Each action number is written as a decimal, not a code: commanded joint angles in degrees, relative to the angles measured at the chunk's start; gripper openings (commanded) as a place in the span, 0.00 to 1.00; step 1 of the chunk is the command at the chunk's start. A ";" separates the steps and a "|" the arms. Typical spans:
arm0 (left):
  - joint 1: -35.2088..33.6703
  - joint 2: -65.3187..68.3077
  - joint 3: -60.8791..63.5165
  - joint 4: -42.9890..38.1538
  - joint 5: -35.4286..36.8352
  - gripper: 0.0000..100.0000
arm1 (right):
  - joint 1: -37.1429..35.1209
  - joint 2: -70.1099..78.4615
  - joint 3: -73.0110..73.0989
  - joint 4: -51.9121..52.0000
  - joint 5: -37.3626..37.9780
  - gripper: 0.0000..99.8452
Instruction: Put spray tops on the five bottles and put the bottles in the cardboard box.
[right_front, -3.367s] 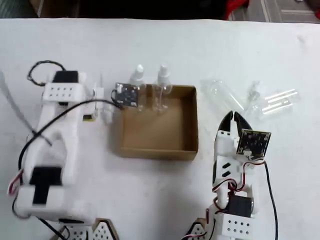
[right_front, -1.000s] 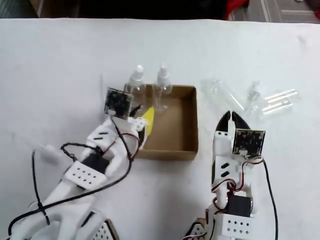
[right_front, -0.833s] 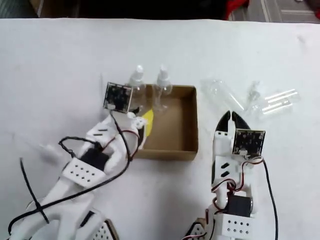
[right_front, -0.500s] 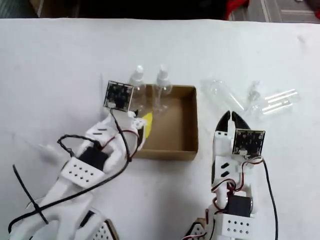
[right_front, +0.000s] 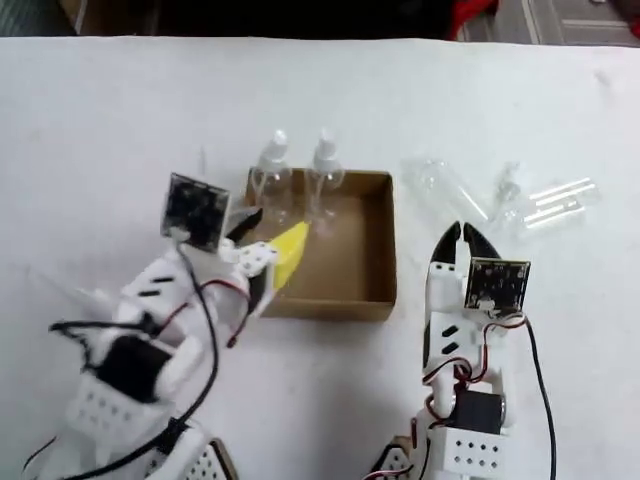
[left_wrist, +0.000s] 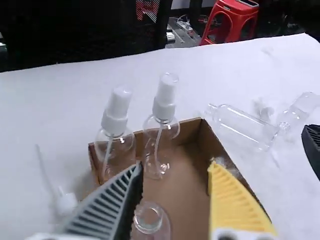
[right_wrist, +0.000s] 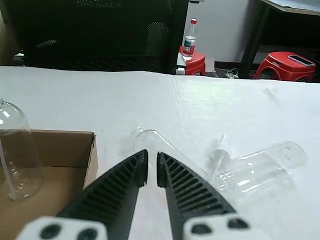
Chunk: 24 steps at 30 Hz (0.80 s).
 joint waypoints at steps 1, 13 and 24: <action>-5.23 -5.76 -9.14 9.49 -7.91 0.20 | -0.31 -0.04 0.62 0.13 0.70 0.02; -33.63 -8.13 -20.13 30.24 -31.82 0.16 | -0.40 -0.04 0.62 0.84 0.70 0.02; -46.55 -8.04 -7.47 20.66 -42.90 0.16 | -0.40 -0.04 0.62 0.92 0.70 0.02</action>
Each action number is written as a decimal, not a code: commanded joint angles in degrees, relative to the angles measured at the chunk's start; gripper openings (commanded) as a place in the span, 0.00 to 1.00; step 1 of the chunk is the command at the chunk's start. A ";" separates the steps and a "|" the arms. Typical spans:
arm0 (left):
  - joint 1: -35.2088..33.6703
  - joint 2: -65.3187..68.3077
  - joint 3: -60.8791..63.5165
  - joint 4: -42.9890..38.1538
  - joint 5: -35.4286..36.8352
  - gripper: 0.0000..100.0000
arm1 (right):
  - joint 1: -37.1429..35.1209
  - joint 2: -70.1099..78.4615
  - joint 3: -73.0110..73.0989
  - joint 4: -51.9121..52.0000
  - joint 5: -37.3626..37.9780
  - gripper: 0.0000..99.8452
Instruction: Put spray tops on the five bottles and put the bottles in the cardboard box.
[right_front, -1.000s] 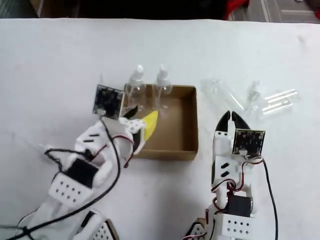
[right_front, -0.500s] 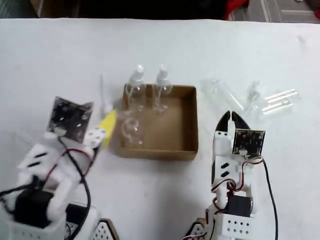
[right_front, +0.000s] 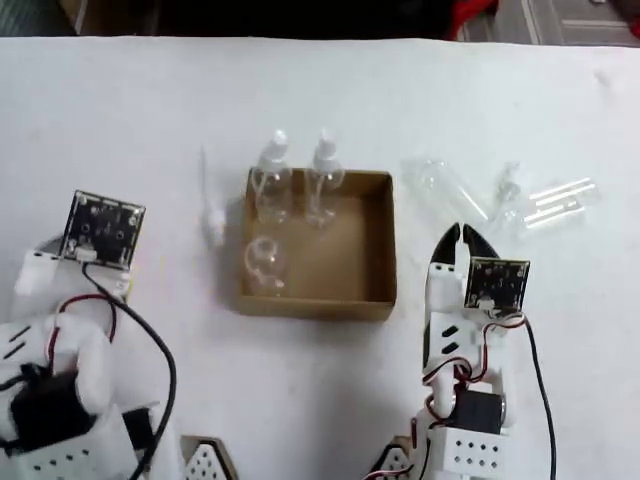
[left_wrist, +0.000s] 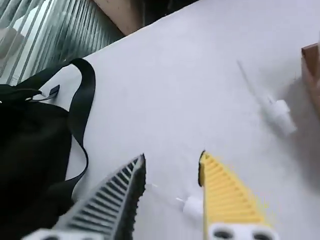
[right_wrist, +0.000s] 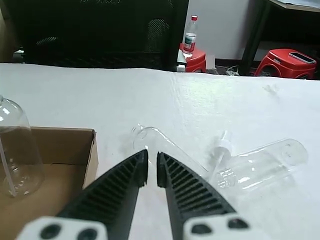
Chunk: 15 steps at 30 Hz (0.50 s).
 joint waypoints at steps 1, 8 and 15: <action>-3.38 0.31 2.81 -3.34 -5.10 0.16 | -0.40 -0.04 0.62 0.22 0.70 0.02; -10.51 13.14 -1.41 -2.29 0.62 0.16 | -0.40 -0.04 0.62 0.22 0.70 0.02; -11.82 42.07 -15.21 4.22 6.77 0.16 | -0.48 -0.04 0.62 0.31 0.70 0.02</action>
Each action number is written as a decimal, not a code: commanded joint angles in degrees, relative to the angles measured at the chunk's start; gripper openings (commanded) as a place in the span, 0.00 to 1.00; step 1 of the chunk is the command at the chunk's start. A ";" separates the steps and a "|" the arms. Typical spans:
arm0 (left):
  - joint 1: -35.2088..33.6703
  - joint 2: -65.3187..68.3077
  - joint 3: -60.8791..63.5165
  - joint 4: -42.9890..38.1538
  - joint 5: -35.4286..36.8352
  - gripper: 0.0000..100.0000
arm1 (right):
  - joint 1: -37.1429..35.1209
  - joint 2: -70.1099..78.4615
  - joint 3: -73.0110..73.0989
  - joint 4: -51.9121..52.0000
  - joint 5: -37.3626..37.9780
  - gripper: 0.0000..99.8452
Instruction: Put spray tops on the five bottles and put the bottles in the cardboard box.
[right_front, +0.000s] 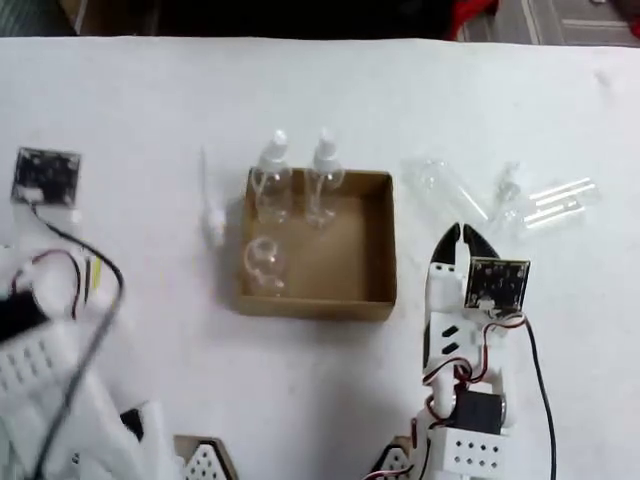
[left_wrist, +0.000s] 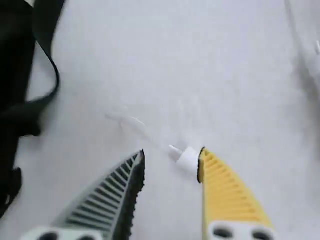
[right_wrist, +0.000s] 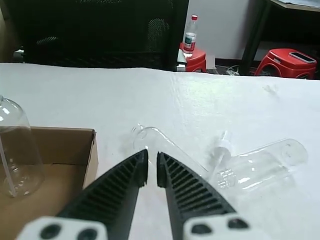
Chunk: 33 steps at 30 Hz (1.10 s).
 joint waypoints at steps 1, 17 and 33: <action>-0.84 19.30 -11.60 6.68 5.27 0.16 | -0.48 -0.04 0.62 0.31 0.70 0.02; 0.92 33.27 -11.08 -7.12 -52.92 0.20 | -3.91 -0.04 0.62 1.89 4.66 0.02; 1.98 33.45 -5.01 -9.05 -77.63 0.25 | -3.82 -0.04 0.62 1.89 4.75 0.02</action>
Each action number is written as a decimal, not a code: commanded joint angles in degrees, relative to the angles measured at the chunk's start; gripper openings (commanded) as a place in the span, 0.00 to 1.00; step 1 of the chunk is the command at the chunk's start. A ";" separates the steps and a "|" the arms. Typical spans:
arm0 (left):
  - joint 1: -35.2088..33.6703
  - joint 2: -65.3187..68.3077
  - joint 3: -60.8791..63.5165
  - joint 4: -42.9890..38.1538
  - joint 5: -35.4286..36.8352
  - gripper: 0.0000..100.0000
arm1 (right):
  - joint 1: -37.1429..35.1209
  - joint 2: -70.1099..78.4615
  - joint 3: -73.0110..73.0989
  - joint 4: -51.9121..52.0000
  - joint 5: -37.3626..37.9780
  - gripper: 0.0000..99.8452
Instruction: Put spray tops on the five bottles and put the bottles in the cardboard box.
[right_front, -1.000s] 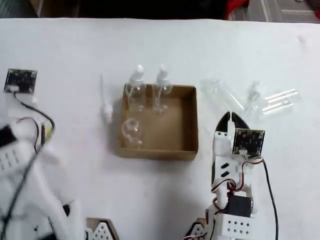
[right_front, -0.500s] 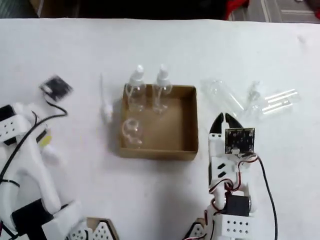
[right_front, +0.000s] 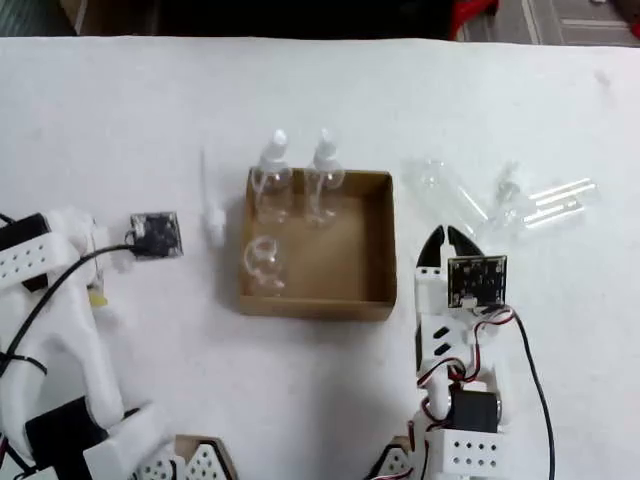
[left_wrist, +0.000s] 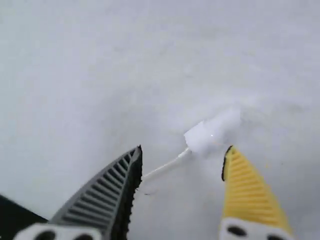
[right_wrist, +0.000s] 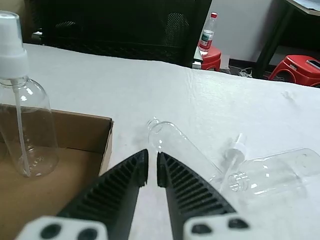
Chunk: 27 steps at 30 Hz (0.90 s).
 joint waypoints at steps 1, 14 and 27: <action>-1.27 -0.13 3.78 -5.54 -4.40 0.25 | -0.22 -0.04 0.62 0.40 0.88 0.02; -1.54 3.47 13.89 -19.34 -11.25 0.25 | -0.31 -0.04 0.62 0.40 0.88 0.02; -0.75 14.81 0.79 -7.12 -10.90 0.02 | -0.31 0.04 0.62 0.40 0.88 0.02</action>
